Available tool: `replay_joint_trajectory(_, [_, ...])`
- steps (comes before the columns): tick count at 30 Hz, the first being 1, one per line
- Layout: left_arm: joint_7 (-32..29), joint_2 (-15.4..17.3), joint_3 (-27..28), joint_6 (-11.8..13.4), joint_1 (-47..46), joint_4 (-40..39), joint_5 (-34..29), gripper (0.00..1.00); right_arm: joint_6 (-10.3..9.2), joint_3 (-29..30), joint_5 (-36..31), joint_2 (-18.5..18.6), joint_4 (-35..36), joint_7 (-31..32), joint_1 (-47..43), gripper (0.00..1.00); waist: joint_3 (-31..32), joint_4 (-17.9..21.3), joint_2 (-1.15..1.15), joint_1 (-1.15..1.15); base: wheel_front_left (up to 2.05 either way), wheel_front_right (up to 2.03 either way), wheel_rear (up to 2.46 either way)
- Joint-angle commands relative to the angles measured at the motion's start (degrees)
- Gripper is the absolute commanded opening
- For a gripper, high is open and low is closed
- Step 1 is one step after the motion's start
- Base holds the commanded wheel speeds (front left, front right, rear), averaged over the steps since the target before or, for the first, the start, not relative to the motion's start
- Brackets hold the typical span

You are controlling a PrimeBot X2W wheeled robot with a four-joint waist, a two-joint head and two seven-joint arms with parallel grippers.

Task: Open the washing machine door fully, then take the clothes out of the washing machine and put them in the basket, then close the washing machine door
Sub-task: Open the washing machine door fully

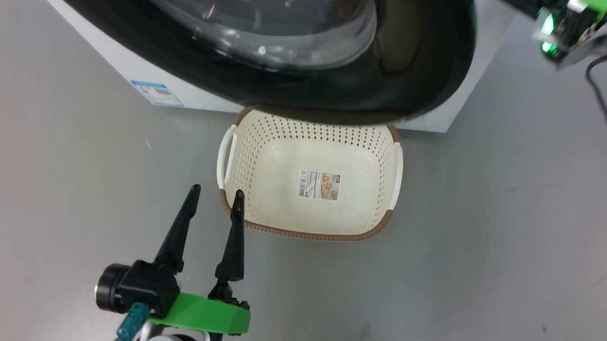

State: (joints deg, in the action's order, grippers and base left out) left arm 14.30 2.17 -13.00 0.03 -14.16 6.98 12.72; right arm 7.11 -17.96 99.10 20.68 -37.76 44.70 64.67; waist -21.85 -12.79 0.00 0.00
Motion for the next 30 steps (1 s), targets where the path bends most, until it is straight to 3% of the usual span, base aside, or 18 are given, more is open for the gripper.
replay_joint_trajectory(1, [0.7, 0.7, 1.7, 0.2, 0.5, -1.0, 0.2, 1.0, 0.37, -0.9, -0.7, -1.7, 2.2, 0.9, -2.2, 0.0, 1.1, 0.3, 0.0, 0.0, 0.0, 0.0, 0.0])
replay_joint_trajectory(30, [0.7, 0.7, 0.8, 0.6, 8.6, -1.1, 0.5, 1.0, 0.37, -2.1, -5.9, -6.9, 18.0, 4.2, -25.2, 0.0, 12.2, -5.2, 0.0, 0.0, 0.0, 0.0, 0.0])
